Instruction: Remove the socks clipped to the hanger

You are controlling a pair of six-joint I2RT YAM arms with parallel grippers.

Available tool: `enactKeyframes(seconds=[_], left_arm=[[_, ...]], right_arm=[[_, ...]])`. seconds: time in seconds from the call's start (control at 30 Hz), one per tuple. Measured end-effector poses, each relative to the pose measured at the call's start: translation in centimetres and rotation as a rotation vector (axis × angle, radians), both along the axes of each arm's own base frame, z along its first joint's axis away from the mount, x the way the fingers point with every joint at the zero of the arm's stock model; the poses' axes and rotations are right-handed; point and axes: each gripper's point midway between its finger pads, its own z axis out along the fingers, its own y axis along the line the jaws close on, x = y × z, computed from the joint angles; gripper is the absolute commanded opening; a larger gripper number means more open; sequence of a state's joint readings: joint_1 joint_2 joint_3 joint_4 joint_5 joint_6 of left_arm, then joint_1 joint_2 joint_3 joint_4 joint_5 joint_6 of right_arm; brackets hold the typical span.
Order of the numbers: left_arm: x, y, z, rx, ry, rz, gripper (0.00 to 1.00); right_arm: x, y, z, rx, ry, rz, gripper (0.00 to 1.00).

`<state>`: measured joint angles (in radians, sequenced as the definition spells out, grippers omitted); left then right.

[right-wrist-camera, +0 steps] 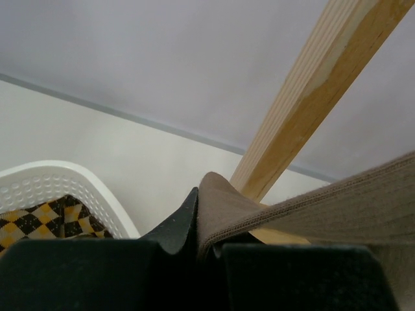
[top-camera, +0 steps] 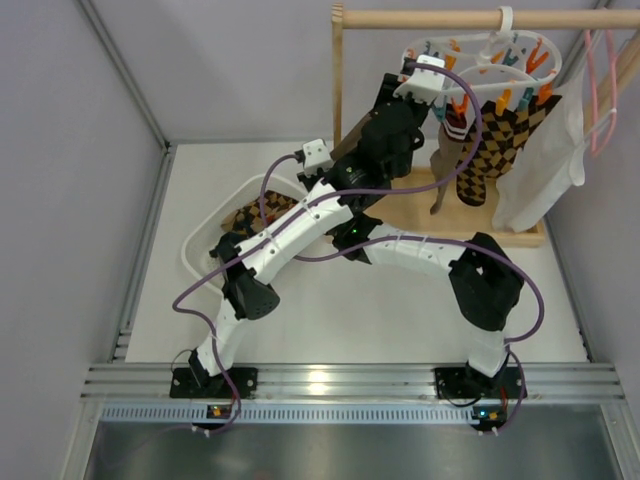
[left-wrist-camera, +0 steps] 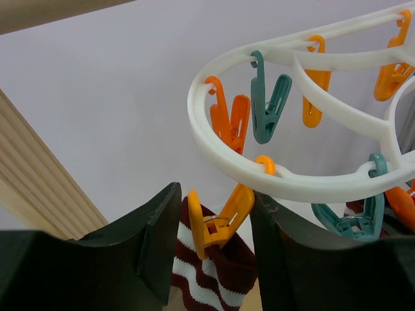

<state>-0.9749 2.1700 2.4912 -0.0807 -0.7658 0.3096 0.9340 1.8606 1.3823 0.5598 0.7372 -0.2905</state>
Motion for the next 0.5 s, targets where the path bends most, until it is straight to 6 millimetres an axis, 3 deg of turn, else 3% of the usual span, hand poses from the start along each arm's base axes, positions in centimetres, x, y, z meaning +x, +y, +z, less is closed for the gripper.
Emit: enactKeyframes(seconds=[0.13, 0.4, 0.5], left_arm=[[0.18, -0.09, 0.07, 0.0, -0.004, -0.013, 0.4], [0.29, -0.53, 0.28, -0.017, -0.01, -0.047, 0.0], [0.28, -0.62, 0.31, -0.021, -0.011, -0.052, 0.07]], right_arm=[[0.01, -0.01, 0.04, -0.006, -0.002, 0.0, 0.0], [-0.02, -0.01, -0.06, -0.004, -0.003, 0.001, 0.0], [-0.15, -0.19, -0.87, -0.006, -0.001, 0.0, 0.0]])
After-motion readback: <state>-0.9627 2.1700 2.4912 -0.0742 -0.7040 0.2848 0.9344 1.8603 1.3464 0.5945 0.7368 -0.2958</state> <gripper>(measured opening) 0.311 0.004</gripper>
